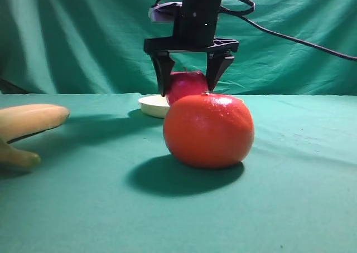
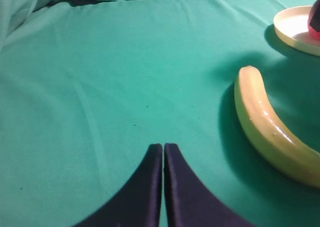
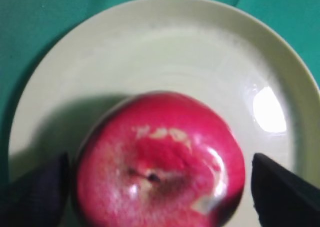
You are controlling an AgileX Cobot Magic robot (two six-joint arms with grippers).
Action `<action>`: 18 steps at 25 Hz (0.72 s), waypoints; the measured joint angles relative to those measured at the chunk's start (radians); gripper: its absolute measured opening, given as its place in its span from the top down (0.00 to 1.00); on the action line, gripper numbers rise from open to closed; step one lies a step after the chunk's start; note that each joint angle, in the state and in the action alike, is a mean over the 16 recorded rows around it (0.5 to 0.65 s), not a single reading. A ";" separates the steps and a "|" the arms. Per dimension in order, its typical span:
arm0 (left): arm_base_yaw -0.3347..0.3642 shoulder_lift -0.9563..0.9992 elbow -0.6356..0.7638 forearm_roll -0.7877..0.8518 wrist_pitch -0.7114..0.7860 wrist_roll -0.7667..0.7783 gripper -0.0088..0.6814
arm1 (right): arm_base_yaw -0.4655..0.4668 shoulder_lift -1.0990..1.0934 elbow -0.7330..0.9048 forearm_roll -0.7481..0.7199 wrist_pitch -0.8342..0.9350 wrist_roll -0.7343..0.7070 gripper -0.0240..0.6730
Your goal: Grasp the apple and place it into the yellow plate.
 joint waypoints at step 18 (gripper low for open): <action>0.000 0.000 0.000 0.000 0.000 0.000 0.99 | 0.000 -0.463 0.187 -0.075 0.191 0.092 0.93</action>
